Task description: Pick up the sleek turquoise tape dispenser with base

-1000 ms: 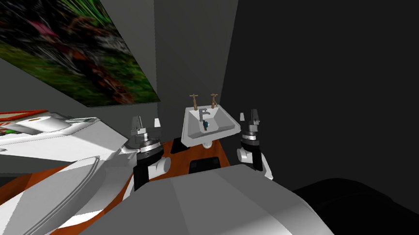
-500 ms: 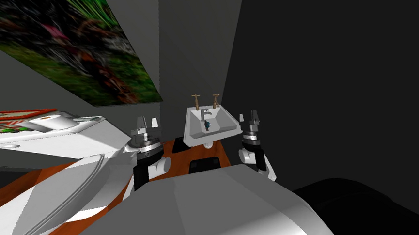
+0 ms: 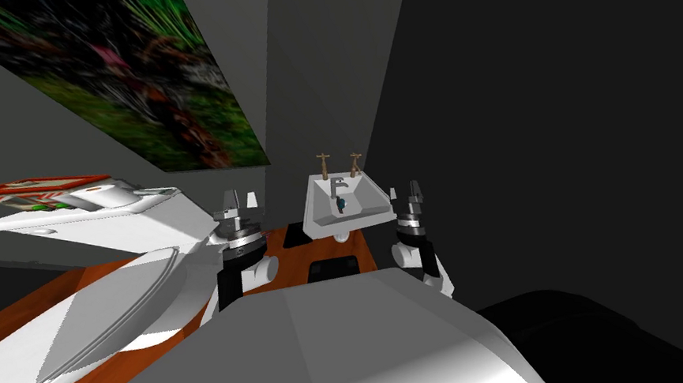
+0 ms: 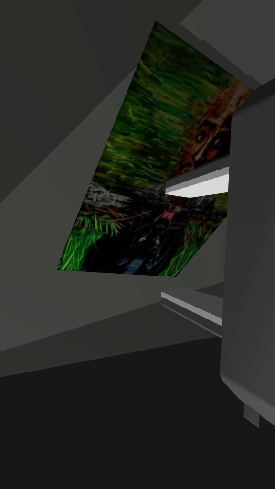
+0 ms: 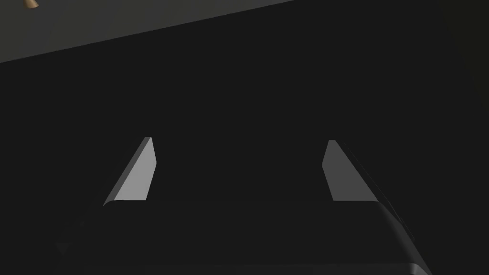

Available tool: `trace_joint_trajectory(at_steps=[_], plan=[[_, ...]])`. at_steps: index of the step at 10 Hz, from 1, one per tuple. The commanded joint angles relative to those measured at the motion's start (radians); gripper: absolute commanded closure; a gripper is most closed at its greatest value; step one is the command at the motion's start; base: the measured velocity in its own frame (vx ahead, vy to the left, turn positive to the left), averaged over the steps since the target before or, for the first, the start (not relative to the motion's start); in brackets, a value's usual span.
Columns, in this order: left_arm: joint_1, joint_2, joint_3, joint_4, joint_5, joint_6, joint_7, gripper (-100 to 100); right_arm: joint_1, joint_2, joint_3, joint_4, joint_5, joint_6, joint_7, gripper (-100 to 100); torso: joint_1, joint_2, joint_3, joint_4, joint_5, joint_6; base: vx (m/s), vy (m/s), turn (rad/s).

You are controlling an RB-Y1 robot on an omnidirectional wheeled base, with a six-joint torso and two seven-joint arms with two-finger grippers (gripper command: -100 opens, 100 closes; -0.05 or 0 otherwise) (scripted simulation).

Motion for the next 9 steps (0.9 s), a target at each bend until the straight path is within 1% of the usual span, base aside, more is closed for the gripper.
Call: trace_joint_trajectory(at_steps=[1,2,3,4,5,6,8,9], plan=[[0.000,0.000,0.000,0.000,0.000,0.000,0.000,0,0.002,-0.011,-0.001,0.002,-0.050,0.013,-0.002,-100,0.000,0.000,0.000,0.000,0.000,0.000,0.012,0.036,0.031],[0.000,0.000,0.000,0.000,0.000,0.000,0.000,0,0.002,-0.011,-0.001,0.002,-0.068,0.013,-0.002,-100,0.000,0.000,0.000,0.000,0.000,0.000,0.005,0.015,-0.006],[0.000,0.000,0.000,0.000,0.000,0.000,0.000,0,0.006,-0.035,-0.003,0.007,-0.104,0.037,-0.006,-100,-0.001,0.000,0.000,0.000,0.000,0.000,0.005,0.036,0.084],[0.000,0.000,0.000,0.000,0.000,0.000,0.000,0,0.006,-0.035,-0.003,0.007,-0.134,0.037,-0.006,-100,0.000,0.000,0.000,0.000,0.000,0.000,0.006,0.033,0.035],[0.000,0.000,0.000,0.000,0.000,0.000,0.000,0,0.006,-0.035,-0.003,0.007,-0.149,0.037,-0.006,-100,0.000,0.000,0.000,0.000,0.000,0.000,0.005,0.013,-0.015],[0.000,0.000,0.000,0.000,0.000,0.000,0.000,0,0.011,-0.058,-0.006,0.011,-0.186,0.063,-0.009,-100,-0.001,0.000,0.000,0.000,0.000,0.000,0.012,0.027,0.079],[0.000,0.000,0.000,0.000,0.000,0.000,0.000,0,0.011,-0.058,-0.006,0.011,-0.236,0.063,-0.009,-100,-0.001,0.000,0.000,0.000,0.000,0.000,0.007,0.027,0.018],[0.000,0.000,0.000,0.000,0.000,0.000,0.000,0,0.017,-0.081,-0.009,0.016,-0.270,0.091,-0.013,-100,-0.001,0.000,0.000,0.000,0.000,0.000,0.012,0.042,0.076]])
